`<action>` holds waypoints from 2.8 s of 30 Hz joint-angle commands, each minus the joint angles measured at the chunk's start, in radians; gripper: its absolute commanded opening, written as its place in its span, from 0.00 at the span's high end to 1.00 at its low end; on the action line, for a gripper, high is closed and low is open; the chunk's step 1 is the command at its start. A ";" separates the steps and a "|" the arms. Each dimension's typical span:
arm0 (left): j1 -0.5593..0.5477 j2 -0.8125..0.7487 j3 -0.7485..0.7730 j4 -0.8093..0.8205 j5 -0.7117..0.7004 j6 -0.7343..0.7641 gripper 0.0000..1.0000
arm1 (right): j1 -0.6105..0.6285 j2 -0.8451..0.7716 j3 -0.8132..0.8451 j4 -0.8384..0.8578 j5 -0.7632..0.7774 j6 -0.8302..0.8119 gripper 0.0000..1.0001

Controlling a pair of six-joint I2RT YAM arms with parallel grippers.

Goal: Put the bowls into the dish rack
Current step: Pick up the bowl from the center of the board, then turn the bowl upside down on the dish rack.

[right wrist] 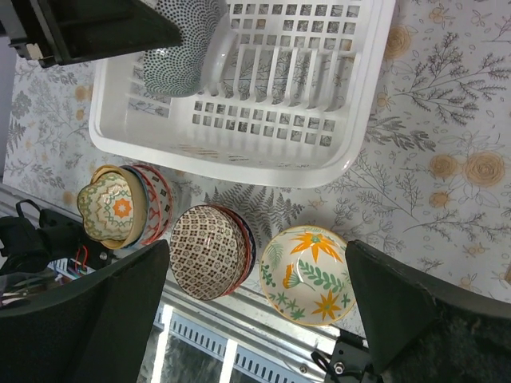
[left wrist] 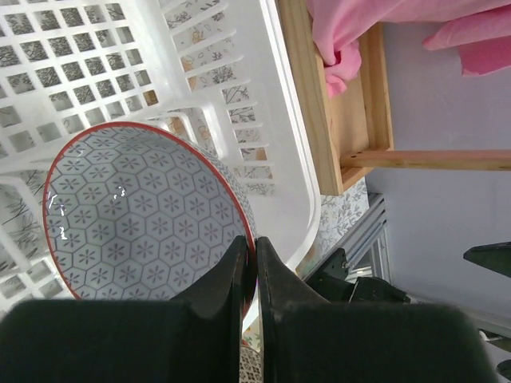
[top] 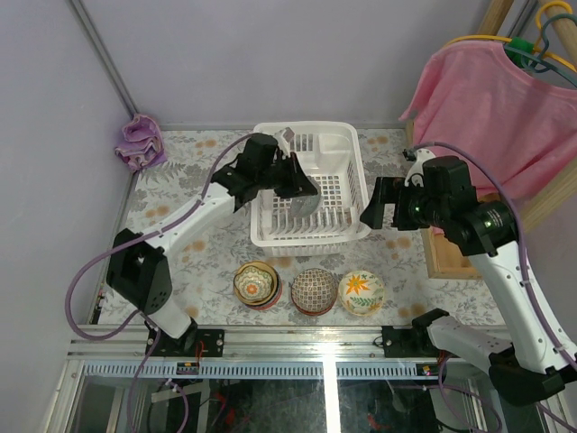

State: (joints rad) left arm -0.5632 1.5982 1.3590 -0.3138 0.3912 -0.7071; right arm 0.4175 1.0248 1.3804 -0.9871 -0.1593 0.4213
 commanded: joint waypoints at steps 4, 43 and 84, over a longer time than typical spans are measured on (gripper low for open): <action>0.046 0.036 0.022 0.205 0.144 -0.109 1.00 | 0.000 0.104 0.042 0.038 -0.059 -0.074 0.01; 0.225 -0.017 -0.450 0.941 0.327 -0.444 1.00 | -0.041 0.121 -0.107 0.102 -0.177 0.004 0.01; 0.247 -0.034 -0.578 0.652 0.198 -0.248 1.00 | -0.041 0.025 -0.193 0.098 -0.188 -0.019 0.01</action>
State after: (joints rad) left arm -0.3244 1.5841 0.7910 0.5053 0.6468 -1.0447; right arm 0.3813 1.0752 1.1751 -0.8814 -0.3168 0.4179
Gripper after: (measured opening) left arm 0.043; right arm 0.993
